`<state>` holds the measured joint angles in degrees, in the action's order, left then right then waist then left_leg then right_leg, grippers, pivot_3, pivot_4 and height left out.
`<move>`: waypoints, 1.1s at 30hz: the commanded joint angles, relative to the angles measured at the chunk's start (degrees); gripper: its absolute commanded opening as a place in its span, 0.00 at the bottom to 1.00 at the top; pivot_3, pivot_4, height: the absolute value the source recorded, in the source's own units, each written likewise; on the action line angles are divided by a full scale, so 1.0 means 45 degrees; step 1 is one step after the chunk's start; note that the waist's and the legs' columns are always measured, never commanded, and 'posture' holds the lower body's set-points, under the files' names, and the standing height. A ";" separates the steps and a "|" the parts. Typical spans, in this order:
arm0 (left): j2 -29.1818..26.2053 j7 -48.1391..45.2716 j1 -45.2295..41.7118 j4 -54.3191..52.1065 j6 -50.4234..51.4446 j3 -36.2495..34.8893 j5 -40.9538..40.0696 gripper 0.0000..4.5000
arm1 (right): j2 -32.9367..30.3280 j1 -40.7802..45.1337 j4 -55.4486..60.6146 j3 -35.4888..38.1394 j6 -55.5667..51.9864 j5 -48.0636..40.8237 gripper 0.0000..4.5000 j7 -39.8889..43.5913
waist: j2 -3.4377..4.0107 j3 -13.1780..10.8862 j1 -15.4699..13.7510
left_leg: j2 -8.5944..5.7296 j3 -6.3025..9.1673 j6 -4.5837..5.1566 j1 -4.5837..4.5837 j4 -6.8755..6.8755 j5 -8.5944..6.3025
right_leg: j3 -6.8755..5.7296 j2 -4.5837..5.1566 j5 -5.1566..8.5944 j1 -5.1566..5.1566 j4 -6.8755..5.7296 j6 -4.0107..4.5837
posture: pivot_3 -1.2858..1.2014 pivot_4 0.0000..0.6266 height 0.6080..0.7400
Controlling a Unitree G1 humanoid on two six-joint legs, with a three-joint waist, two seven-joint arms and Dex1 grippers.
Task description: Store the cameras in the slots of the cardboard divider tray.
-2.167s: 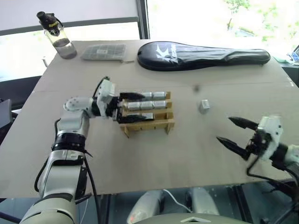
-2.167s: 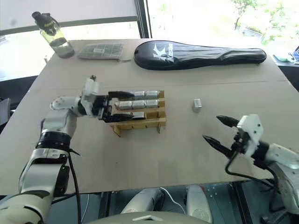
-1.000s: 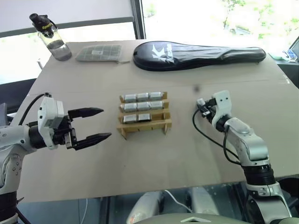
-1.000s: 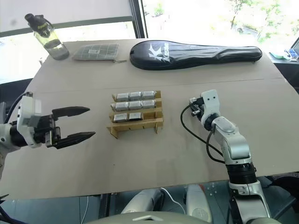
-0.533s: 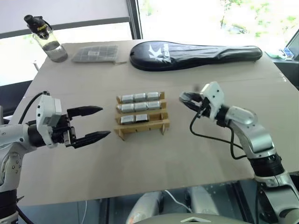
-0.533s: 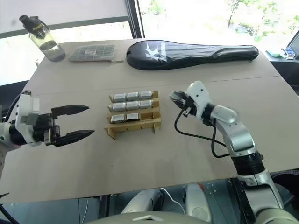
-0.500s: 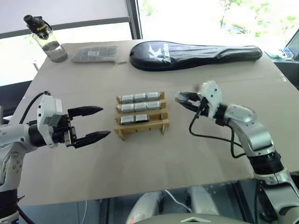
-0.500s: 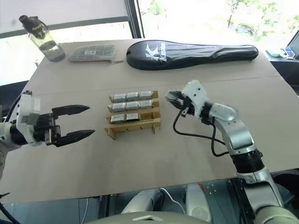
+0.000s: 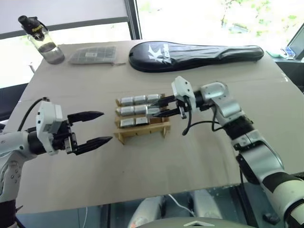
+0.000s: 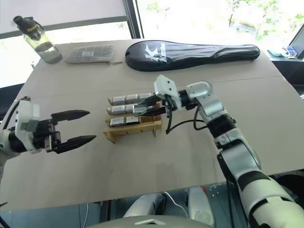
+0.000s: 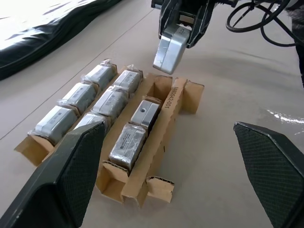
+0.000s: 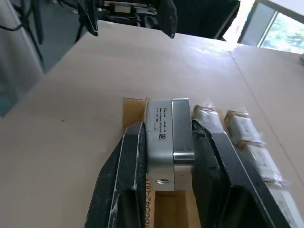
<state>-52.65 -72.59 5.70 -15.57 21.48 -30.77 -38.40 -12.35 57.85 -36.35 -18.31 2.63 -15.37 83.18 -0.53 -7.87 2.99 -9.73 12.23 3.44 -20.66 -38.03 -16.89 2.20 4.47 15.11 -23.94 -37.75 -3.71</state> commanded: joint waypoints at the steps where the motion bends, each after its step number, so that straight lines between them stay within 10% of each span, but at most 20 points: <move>1: 0.0042 0.0273 0.0438 -0.0755 0.0010 -0.0940 -0.0304 1.00 | 0.0286 0.0640 -0.1461 0.0155 0.1132 0.0383 0.17 0.0858 | 0.0001 0.0000 -0.0006 | 0.0000 0.0002 0.0000 0.0002 0.0002 0.0000 | -0.0003 -0.0001 0.0000 0.0001 0.0001 0.0000 | 0.52 0.24 1.00; 27: -0.0031 0.0836 0.0787 -0.1410 0.0291 -0.1260 -0.0675 1.00 | 0.1739 0.1944 -0.6759 0.0787 0.3517 0.2935 0.17 0.0736 | 0.0025 -0.0014 0.0247 | 0.0002 0.0001 -0.0012 0.0011 -0.0002 -0.0006 | -0.0003 -0.0015 -0.0005 -0.0018 -0.0021 0.0010 | 0.52 0.24 1.00; 33: -0.0084 0.0779 0.0656 -0.1283 0.0304 -0.1173 -0.0657 1.00 | 0.1848 0.1905 -0.6668 0.1355 0.3449 0.2847 0.75 0.0115 | 0.0032 -0.0018 0.0252 | 0.0003 0.0000 -0.0014 0.0011 -0.0001 -0.0007 | -0.0010 -0.0013 -0.0005 -0.0018 -0.0022 0.0011 | 0.52 0.24 1.00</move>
<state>-52.32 -68.96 9.16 -20.80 23.17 -35.32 -40.68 -4.25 65.54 -67.07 -14.17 18.41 -1.84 84.34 -0.38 -7.95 4.12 -9.72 12.23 3.38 -20.60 -38.04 -16.92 2.15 4.41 15.08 -24.02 -37.85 -3.66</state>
